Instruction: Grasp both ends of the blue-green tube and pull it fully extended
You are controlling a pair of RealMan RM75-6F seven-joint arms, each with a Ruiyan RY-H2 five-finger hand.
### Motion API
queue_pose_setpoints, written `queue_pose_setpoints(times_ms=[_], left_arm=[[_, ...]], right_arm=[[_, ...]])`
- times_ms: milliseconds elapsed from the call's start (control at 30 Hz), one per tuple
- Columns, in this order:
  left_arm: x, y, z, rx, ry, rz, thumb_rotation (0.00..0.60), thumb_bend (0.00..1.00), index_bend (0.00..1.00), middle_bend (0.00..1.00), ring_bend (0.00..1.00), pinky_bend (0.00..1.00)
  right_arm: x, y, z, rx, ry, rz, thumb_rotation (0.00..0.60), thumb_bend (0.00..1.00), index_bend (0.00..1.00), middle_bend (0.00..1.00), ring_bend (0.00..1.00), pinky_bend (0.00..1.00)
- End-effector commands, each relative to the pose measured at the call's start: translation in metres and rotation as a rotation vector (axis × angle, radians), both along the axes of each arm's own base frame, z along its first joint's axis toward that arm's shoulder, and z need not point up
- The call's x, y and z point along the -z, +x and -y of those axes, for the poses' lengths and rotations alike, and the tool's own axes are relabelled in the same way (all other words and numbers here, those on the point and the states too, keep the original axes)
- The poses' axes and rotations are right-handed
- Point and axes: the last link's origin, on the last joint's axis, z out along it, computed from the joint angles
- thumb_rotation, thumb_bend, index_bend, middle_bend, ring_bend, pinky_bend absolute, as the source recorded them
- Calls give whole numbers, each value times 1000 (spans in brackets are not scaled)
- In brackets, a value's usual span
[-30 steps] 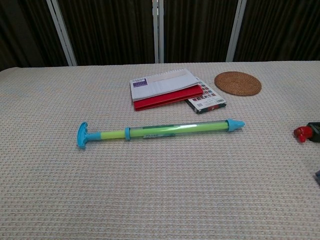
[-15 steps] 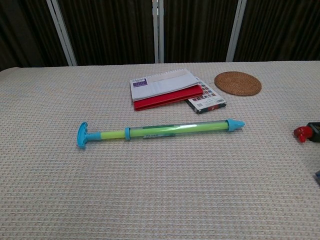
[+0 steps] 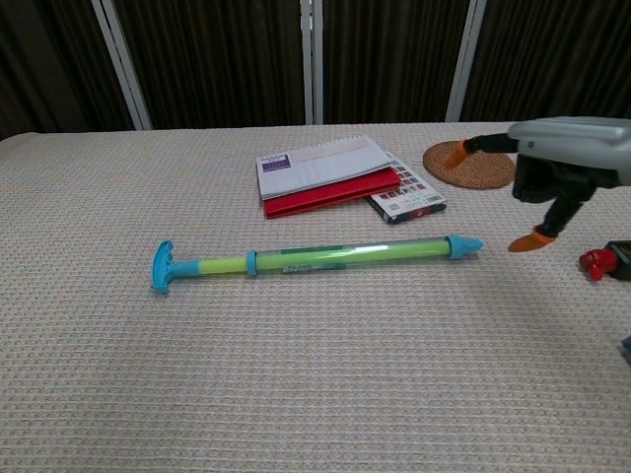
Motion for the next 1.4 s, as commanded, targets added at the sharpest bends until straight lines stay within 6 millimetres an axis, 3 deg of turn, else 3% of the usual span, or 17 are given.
queue_pose_setpoints(times_ms=[33,267,667,1033,1300,1400], left_arm=[[3,-3,-2,-14,-7,-6,600,0,0,0,0,0],[5,-2,-4,-18,-16,16,600,0,0,0,0,0],[3,-3,-5,-29,-9,22,600,0,0,0,0,0],[2,-3,-5,-33,-11,31,600,0,0,0,0,0],[8,-1,-7,-27,-26,19,600,0,0,0,0,0],[13,4,-11,-14,-39,3,600,0,0,115,82,105]], right_arm=[[28,18,21,22,30,-8,600,135,301,1000,1000,1000],[61,28,37,64,42,-33,600,192,314,1000,1000,1000],[83,38,43,73,47,-91,600,220,382,1000,1000,1000],[93,33,43,86,41,-136,600,226,417,1000,1000,1000],[92,30,43,98,27,-129,600,337,614,1000,1000,1000],[89,28,40,112,30,-111,600,375,634,1000,1000,1000]])
